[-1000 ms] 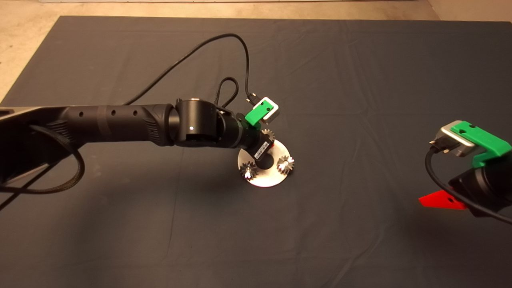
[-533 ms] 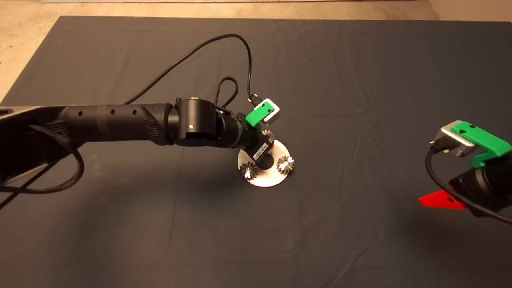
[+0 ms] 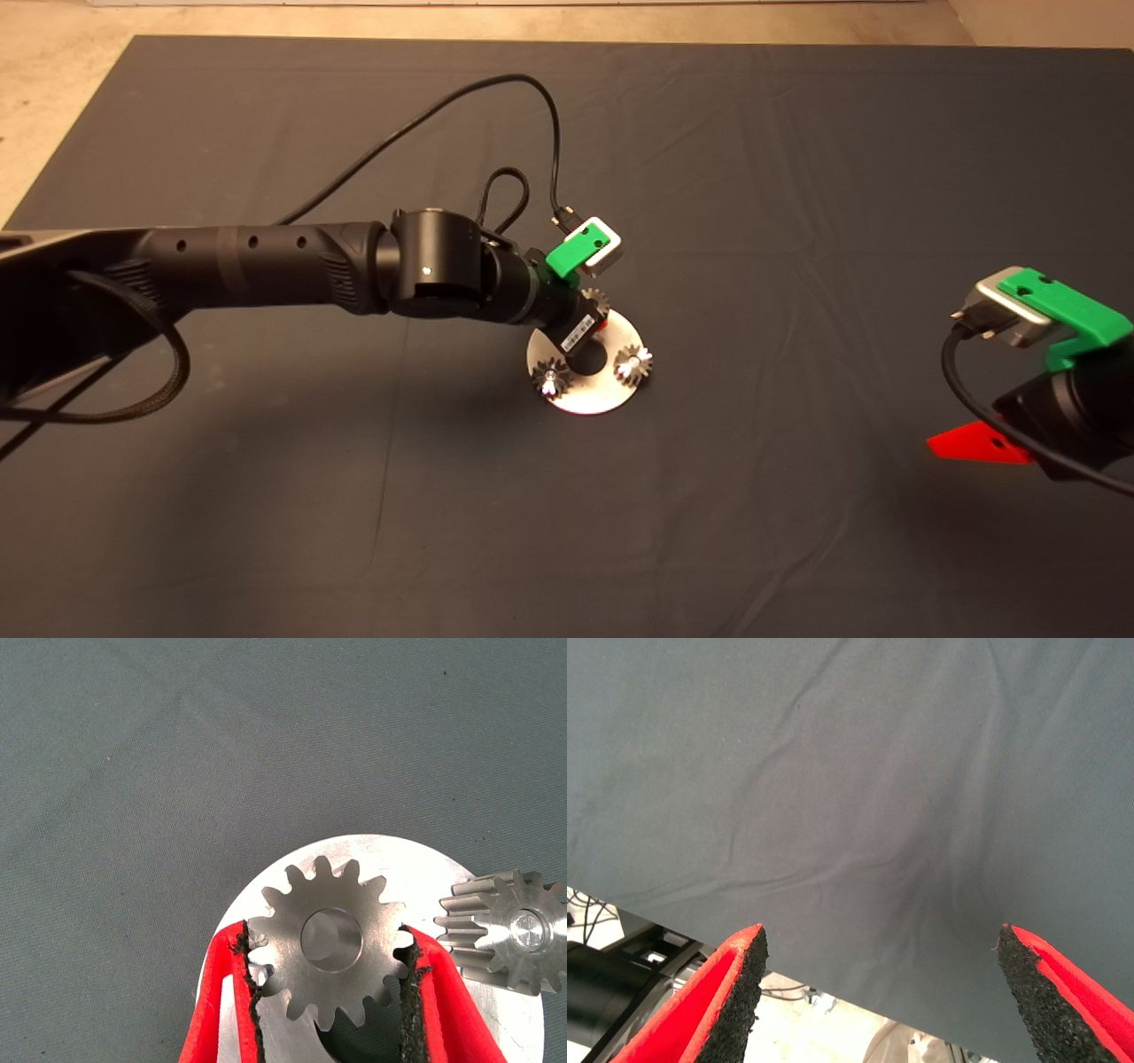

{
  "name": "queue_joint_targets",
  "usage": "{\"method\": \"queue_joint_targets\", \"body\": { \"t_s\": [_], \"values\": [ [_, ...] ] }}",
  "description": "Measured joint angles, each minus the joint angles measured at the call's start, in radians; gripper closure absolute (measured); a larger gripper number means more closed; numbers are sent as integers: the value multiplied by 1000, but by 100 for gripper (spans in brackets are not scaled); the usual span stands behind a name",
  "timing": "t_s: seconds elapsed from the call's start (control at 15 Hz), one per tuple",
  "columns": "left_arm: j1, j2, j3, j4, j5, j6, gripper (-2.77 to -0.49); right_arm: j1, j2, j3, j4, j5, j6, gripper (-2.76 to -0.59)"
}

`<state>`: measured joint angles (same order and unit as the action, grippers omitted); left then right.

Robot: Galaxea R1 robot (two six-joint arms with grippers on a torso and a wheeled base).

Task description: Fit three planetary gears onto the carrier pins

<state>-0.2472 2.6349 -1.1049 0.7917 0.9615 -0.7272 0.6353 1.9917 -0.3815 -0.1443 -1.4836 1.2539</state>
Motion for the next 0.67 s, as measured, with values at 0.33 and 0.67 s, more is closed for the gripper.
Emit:
{"method": "queue_joint_targets", "body": {
  "t_s": [0.33,0.67],
  "values": [
    [-5,0,-5,-23,-1,25,-59,0,0,0,0,0,0,-191],
    [-25,0,-14,-70,12,33,-59,0,0,0,0,0,0,-191]
  ]
}}
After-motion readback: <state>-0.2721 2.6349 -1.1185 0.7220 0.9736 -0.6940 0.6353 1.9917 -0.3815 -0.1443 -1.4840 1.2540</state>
